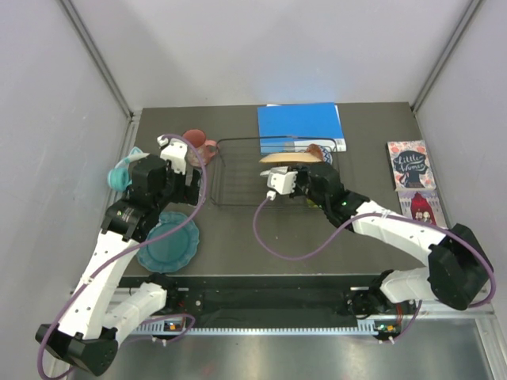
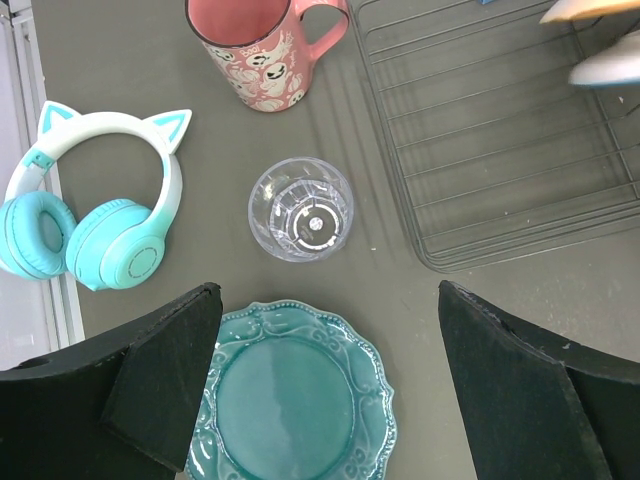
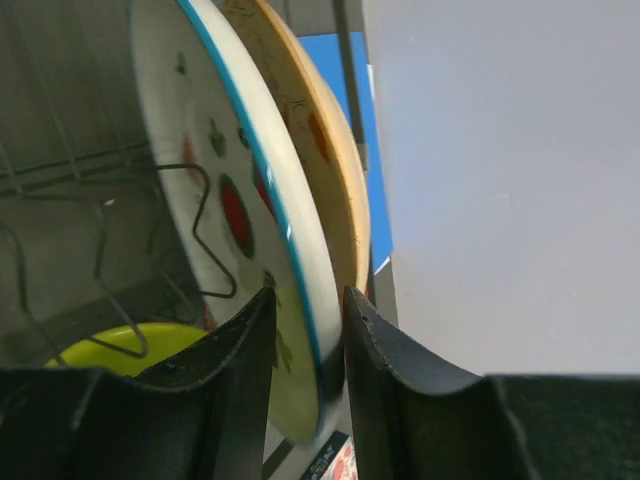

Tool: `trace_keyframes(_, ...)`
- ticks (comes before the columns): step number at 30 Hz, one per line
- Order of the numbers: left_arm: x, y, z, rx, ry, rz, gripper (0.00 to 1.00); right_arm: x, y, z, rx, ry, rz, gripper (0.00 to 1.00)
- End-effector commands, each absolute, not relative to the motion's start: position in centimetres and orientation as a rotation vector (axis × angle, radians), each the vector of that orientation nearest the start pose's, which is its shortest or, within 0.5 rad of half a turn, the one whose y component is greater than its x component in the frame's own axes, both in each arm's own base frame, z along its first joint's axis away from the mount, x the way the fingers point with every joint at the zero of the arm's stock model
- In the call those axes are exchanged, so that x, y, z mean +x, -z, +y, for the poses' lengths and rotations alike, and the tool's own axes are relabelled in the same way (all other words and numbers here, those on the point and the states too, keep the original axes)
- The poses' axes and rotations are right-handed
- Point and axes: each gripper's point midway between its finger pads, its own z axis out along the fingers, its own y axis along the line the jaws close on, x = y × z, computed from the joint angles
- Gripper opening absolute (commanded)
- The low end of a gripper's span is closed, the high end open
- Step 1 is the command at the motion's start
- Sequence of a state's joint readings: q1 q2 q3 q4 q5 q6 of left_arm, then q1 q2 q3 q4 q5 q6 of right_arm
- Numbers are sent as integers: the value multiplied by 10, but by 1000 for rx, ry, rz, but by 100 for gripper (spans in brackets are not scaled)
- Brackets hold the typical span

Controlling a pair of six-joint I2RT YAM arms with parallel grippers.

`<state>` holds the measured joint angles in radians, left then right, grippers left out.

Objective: Load the mixed dishes into the dish rack

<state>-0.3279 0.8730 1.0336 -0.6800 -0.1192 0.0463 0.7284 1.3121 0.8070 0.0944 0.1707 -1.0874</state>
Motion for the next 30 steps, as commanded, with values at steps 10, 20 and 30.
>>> trace_keyframes(10,278,-272,-73,293,84,1999,93,348,-270,195,-1161,452,1288,87)
trace_keyframes(20,270,-269,-56,387,-41,1983,96,293,-319,186,-914,302,1474,100)
trace_keyframes(30,207,-242,1,594,-360,1988,99,223,-283,305,-764,-710,1742,100)
